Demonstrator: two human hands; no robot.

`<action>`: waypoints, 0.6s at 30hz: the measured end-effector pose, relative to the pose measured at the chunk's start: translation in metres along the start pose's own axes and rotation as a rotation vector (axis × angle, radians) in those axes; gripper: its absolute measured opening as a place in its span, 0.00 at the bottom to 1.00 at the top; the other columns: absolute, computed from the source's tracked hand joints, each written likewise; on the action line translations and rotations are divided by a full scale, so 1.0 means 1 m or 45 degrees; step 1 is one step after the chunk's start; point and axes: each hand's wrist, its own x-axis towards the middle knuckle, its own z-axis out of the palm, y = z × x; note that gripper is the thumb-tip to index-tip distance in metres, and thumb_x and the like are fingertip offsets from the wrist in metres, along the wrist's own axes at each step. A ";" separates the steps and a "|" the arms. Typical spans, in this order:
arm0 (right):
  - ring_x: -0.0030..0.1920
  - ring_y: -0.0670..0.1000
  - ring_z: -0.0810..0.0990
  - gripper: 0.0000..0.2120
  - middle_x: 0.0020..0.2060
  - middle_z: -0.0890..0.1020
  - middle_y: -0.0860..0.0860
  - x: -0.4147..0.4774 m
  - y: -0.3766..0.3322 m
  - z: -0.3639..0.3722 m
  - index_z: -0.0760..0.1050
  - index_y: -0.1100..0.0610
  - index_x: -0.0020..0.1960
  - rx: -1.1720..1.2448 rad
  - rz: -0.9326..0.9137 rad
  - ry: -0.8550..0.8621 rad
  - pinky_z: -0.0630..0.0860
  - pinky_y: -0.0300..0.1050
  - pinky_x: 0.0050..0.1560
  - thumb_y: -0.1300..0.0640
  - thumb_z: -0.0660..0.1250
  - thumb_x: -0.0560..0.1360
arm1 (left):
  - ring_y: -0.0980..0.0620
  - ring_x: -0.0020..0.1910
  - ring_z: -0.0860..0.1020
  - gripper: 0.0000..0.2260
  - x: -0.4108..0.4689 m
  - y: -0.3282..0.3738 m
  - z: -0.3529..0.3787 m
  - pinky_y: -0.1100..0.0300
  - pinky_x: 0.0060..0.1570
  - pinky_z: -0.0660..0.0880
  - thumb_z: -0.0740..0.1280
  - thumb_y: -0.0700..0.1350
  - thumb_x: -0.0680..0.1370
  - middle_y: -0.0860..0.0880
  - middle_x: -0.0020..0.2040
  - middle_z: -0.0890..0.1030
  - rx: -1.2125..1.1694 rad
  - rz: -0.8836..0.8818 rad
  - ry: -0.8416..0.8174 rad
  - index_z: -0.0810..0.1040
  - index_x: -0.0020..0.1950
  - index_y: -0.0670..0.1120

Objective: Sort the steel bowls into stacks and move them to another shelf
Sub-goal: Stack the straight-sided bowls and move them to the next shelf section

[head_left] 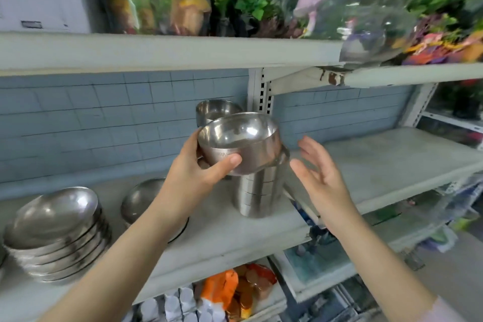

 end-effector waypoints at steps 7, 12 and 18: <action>0.76 0.43 0.60 0.60 0.78 0.58 0.40 0.044 0.083 -0.005 0.46 0.38 0.79 -0.133 0.256 -0.314 0.62 0.49 0.75 0.33 0.77 0.57 | 0.70 0.56 0.75 0.27 0.052 -0.021 0.042 0.77 0.53 0.69 0.75 0.50 0.72 0.63 0.58 0.79 0.124 0.075 -0.024 0.67 0.66 0.60; 0.68 0.39 0.72 0.48 0.66 0.73 0.34 0.054 0.114 -0.001 0.59 0.36 0.74 -0.167 0.163 -0.355 0.69 0.54 0.70 0.33 0.77 0.59 | 0.60 0.66 0.68 0.28 0.071 -0.049 0.051 0.67 0.60 0.63 0.74 0.58 0.69 0.62 0.63 0.75 0.271 0.048 -0.056 0.65 0.64 0.67; 0.66 0.38 0.72 0.44 0.66 0.73 0.33 0.052 0.122 -0.001 0.60 0.38 0.74 -0.122 0.146 -0.287 0.75 0.47 0.64 0.42 0.78 0.64 | 0.53 0.68 0.60 0.43 0.079 -0.069 0.050 0.59 0.62 0.58 0.67 0.70 0.60 0.59 0.69 0.69 0.458 -0.073 -0.115 0.59 0.74 0.63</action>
